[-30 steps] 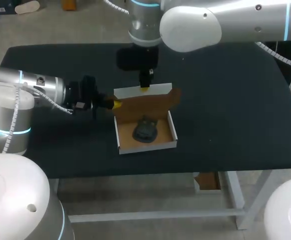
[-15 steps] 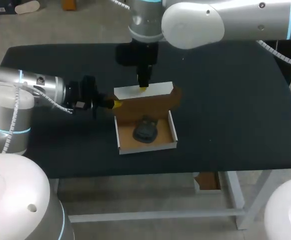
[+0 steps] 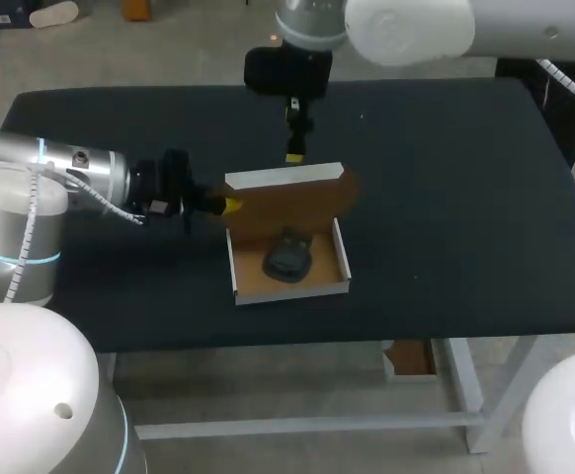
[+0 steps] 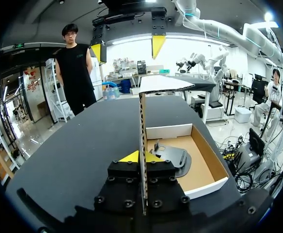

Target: Assemble the packaging by folding the flat box into shape, placing the metal phone stand inside, and closing the box properly

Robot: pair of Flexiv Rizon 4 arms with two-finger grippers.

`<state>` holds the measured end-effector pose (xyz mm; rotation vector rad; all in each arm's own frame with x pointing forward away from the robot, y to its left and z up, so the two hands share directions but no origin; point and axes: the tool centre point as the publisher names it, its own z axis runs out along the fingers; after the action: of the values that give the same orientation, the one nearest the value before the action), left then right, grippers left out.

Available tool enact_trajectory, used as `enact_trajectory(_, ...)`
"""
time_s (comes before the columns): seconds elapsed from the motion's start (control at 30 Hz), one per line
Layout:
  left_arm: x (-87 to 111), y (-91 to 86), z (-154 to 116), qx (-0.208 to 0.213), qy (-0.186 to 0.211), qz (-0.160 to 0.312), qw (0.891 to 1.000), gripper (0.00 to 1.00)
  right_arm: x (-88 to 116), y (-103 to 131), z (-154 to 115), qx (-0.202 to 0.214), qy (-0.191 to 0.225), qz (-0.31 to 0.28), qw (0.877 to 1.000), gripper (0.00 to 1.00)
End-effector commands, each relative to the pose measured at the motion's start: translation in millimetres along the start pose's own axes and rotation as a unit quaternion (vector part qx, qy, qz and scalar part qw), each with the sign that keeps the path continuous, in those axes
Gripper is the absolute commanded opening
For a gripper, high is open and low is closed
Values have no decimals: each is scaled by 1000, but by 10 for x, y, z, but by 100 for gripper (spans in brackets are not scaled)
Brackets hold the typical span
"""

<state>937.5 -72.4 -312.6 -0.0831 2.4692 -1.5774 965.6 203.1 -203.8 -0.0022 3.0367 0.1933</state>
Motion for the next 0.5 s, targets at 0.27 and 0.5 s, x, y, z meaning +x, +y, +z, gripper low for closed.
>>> enact_trajectory(0.27, 3, -5, -3, 0, 0, 0, 1000, 0, 38, -11, -14, -1, -3, -1, 1000, 100)
enact_trajectory(0.5, 8, -26, -6, 1, 2, 8, 1000, 0, 14, -95, -39, 15, 9, 40, 999, 100)
